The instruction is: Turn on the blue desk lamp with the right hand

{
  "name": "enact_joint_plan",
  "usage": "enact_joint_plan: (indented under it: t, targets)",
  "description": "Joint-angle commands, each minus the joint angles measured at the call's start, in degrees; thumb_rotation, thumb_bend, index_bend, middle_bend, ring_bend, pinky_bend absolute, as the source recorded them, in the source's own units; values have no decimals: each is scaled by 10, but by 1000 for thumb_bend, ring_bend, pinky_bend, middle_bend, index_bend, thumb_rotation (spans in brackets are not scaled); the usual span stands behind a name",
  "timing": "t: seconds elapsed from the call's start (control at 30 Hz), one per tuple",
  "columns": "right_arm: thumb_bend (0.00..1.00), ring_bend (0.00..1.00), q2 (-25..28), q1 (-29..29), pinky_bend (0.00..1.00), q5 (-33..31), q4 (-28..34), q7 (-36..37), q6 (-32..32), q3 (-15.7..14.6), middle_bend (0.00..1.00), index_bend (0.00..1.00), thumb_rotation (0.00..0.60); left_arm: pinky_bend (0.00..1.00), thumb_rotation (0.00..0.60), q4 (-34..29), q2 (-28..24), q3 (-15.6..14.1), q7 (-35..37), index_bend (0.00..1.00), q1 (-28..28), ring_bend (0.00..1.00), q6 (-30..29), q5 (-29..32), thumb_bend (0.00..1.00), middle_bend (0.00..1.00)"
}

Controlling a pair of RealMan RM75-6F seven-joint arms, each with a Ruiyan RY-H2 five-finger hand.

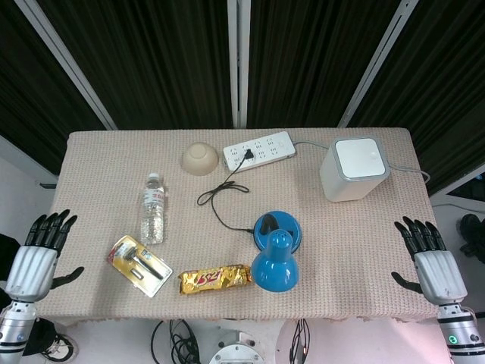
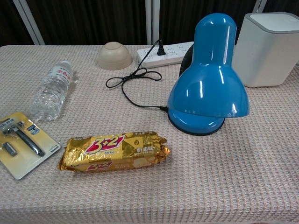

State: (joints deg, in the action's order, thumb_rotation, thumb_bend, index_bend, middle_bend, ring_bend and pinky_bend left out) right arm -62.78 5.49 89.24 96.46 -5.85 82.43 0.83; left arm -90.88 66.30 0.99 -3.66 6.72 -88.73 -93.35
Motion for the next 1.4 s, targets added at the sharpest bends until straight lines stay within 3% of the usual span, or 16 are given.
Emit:
enact_joint_plan:
  t: [0.03, 0.1, 0.13, 0.27, 0.37, 0.7, 1.13, 1.4]
  targets:
    - [128, 200, -2, 10, 297, -6, 6, 0, -15, 5, 98, 0, 600, 0, 600, 3, 1, 0, 3, 0, 1, 0, 3, 2, 42, 0]
    - [158, 486, 1, 20, 562, -9, 13, -3, -35, 4, 386, 0, 600, 0, 600, 5, 1, 0, 4, 0, 2, 0, 5, 3, 42, 0]
    - [169, 564, 1, 27, 612, -9, 15, -8, -46, 4, 500, 0, 600, 0, 600, 6, 1, 1, 5, 0, 2, 0, 5, 3, 42, 0]
    - [269, 792, -9, 49, 746, -7, 22, -35, -73, 9, 807, 0, 600, 0, 600, 5, 1, 1, 7, 0, 2, 0, 5, 5, 42, 0]
    - [364, 868, -16, 63, 796, 1, 25, -54, -87, 11, 911, 0, 600, 0, 600, 6, 1, 1, 6, 0, 3, 0, 8, 6, 42, 0]
    - [772, 915, -43, 131, 827, -10, 42, -115, -175, 24, 971, 0, 600, 0, 600, 5, 2, 0, 3, 0, 3, 0, 9, 5, 42, 0]
    - [788, 912, -98, 211, 827, -131, 35, -210, -318, 26, 970, 0, 600, 0, 600, 10, 3, 0, 8, 0, 4, 0, 12, 10, 42, 0]
    - [786, 911, -124, 239, 827, -169, 24, -228, -343, 22, 970, 0, 600, 0, 600, 11, 4, 1, 8, 0, 4, 0, 13, 13, 42, 0]
